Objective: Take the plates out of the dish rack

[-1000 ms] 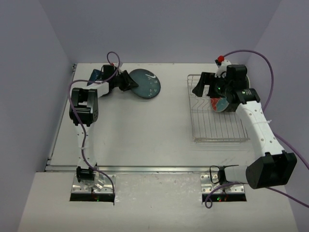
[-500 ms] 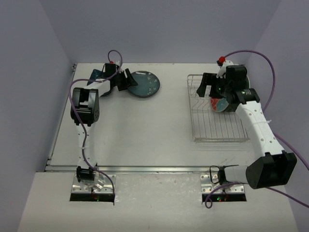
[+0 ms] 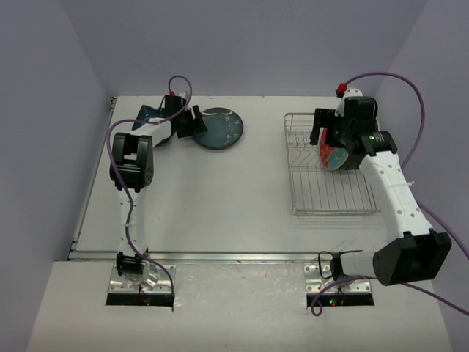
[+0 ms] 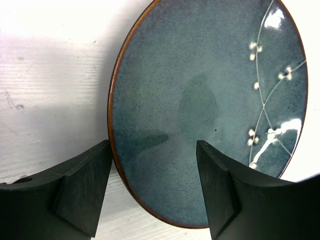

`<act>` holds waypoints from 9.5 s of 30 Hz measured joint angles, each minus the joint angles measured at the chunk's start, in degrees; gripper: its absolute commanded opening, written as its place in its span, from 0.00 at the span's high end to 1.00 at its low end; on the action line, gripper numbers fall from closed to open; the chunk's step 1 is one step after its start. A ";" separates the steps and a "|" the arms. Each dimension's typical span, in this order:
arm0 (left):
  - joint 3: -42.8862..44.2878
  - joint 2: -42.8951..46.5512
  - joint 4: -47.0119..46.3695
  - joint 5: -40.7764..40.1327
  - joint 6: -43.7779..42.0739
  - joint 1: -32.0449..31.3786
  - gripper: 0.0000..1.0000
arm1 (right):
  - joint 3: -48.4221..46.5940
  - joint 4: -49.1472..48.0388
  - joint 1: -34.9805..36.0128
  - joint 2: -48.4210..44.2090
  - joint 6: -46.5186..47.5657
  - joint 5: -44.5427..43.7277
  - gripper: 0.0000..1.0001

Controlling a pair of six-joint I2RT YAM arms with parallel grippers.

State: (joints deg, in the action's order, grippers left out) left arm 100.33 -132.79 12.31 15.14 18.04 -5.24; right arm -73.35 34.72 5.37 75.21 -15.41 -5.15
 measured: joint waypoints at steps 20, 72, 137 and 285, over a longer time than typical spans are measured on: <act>-8.54 31.09 0.31 -6.69 -10.99 -7.08 0.30 | -2.08 0.22 0.00 3.62 5.22 -14.97 0.14; -23.21 45.49 -2.24 -8.33 -14.58 -9.48 0.28 | -0.39 -15.54 -2.45 18.34 12.21 -21.58 0.69; -32.91 42.18 -16.56 34.98 6.09 -11.48 0.21 | -9.20 -2.96 0.11 4.56 -6.81 41.70 1.00; -25.95 49.08 -8.46 -16.46 -14.14 -4.49 0.00 | 0.26 -10.37 -2.24 7.87 13.42 -18.47 0.31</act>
State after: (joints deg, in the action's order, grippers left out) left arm 74.38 -83.71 3.84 -1.32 3.90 -9.74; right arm -73.09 24.35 3.13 83.08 -1.99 -23.62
